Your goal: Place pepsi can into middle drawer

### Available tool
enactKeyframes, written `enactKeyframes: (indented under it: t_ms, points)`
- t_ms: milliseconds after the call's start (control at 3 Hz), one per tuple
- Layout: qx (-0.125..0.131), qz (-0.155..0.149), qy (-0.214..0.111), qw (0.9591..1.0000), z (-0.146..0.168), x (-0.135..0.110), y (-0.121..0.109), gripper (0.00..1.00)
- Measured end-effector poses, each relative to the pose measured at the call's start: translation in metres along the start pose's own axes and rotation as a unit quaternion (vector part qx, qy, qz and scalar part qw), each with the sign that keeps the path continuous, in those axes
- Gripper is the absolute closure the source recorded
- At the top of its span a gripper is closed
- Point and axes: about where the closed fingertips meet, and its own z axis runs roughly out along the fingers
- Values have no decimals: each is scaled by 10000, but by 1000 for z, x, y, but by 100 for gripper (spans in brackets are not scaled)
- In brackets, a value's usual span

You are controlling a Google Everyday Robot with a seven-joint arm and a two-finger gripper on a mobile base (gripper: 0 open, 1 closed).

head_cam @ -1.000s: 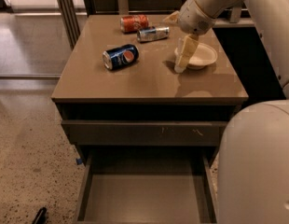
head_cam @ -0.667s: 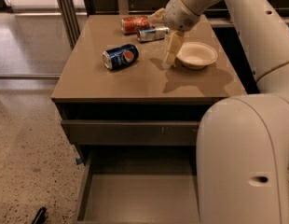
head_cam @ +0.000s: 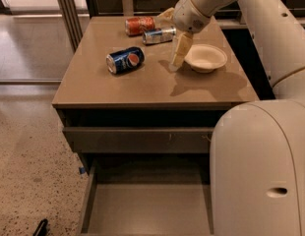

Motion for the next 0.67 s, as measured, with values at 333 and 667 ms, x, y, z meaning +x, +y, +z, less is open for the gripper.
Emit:
enactKeyframes:
  t_ms: [333,667]
  points:
    - [4,49,-230,9997,21,1,-8,0]
    - [-271,-140,-510,9982,61,-9,-18,0]
